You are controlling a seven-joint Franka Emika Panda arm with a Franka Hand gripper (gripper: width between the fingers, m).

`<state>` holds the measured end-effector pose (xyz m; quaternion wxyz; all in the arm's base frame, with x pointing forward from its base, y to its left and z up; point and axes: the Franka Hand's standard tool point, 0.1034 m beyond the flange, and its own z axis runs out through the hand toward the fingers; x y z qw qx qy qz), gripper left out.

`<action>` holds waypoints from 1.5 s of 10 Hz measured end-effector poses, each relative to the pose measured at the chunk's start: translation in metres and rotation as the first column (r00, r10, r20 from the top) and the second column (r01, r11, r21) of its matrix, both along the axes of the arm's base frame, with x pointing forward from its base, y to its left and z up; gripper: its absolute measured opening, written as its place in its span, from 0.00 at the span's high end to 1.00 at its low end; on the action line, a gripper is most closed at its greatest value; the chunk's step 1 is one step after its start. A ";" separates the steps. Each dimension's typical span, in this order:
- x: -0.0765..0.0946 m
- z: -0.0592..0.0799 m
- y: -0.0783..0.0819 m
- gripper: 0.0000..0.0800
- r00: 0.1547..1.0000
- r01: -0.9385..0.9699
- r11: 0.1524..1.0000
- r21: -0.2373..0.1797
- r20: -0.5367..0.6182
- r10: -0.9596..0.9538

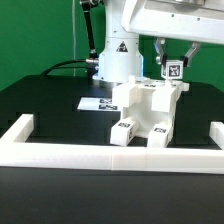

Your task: Assemble chair

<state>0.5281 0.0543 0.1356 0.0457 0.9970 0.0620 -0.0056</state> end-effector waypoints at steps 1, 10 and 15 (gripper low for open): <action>0.000 0.000 0.000 0.64 1.000 0.000 1.000 0.001 0.004 0.000; 0.001 -0.005 -0.005 0.64 1.000 0.001 1.000 -0.007 -0.002 -0.001; 0.004 -0.007 -0.006 0.64 1.000 -0.013 1.000 -0.009 0.004 0.013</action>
Offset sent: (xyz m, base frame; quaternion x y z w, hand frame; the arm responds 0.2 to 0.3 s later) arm 0.0000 0.0000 0.0000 0.0000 0.0000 0.0000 1.0000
